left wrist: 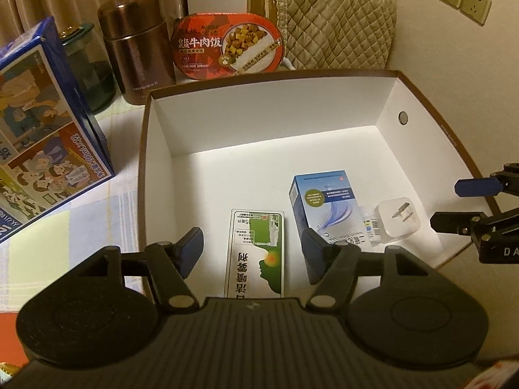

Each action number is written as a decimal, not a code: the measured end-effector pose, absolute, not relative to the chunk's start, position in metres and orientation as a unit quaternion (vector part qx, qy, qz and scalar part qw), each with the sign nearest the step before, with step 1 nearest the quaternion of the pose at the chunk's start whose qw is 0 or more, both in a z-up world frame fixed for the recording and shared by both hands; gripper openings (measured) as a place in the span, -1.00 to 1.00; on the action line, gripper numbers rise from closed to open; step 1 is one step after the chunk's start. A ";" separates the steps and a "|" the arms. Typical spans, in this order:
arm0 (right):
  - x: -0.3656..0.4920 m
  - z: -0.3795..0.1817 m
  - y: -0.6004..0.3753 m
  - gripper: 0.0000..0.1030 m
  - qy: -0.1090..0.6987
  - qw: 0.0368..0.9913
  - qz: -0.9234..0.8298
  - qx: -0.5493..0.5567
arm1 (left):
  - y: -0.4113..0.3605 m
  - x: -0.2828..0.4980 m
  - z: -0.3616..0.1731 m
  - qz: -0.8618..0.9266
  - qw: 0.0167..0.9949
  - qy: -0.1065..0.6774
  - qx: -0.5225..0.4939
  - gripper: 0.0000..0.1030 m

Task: Organize rigid objects
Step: 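Lower the green box into the cardboard box while the right gripper places the plug adapter, then withdraw both grippers from the cardboard box back over the items on the mat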

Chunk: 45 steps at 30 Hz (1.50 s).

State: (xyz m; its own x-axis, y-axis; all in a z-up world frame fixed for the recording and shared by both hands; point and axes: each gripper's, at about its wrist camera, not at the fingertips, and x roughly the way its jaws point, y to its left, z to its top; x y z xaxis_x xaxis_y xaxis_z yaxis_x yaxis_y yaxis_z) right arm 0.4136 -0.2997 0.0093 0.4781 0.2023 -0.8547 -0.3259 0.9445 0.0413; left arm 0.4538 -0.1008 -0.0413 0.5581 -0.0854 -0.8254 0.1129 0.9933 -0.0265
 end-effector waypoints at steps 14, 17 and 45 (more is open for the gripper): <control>0.371 0.038 -0.284 0.15 0.457 0.875 0.161 -0.008 | -0.073 0.399 -0.008 -0.055 0.895 0.443 -0.017 0.23; 0.359 0.045 -0.276 0.15 0.452 0.876 0.166 -0.001 | -0.065 0.385 -0.002 -0.055 0.897 0.437 -0.024 0.23; 0.262 0.049 -0.190 0.15 0.463 0.859 0.217 0.037 | 0.010 0.249 0.010 -0.026 0.901 0.428 -0.067 0.23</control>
State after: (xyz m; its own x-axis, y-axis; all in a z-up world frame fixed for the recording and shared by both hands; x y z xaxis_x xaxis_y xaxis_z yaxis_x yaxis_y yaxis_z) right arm 0.2618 -0.1899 0.0492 0.4780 0.4066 -0.7786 -0.3390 0.9031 0.2636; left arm 0.2492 0.0099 0.0096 0.6327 -0.1051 -0.7672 -0.0100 0.9895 -0.1439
